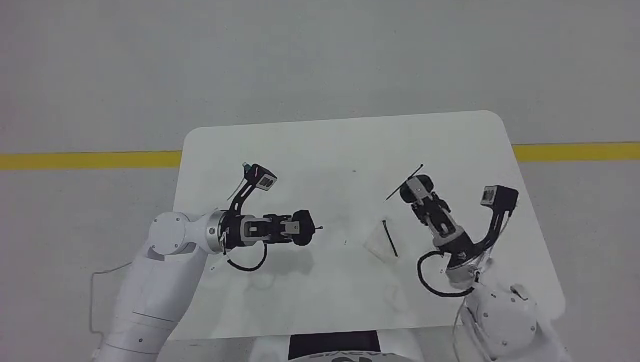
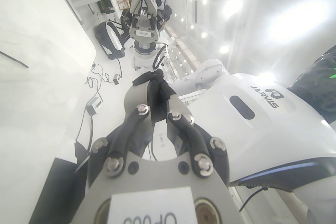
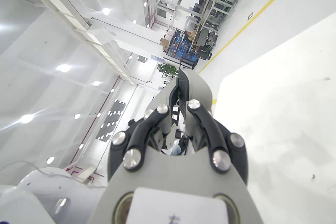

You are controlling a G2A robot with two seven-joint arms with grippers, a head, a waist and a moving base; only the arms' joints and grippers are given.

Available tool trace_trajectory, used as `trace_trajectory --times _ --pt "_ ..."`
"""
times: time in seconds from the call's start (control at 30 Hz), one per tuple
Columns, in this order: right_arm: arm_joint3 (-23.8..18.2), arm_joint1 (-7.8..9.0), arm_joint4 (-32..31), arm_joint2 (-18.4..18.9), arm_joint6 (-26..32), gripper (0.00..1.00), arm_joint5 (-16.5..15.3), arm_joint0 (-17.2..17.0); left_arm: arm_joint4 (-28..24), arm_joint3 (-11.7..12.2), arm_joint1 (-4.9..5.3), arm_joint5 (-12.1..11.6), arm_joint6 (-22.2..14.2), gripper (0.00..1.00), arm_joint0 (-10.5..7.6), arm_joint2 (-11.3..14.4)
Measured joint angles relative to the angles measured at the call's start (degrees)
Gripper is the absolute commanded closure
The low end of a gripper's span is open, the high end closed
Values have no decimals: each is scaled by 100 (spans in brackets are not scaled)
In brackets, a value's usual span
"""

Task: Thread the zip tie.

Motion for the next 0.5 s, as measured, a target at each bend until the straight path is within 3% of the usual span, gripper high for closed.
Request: trace_trajectory --times 0.27,0.5 --pt "-49 -68 -927 -772 -889 100 -7 -162 0 0 0 0 0 100 0 0" --pt "-49 -67 -1098 -921 -1119 100 -6 -200 0 0 0 0 0 100 0 0"
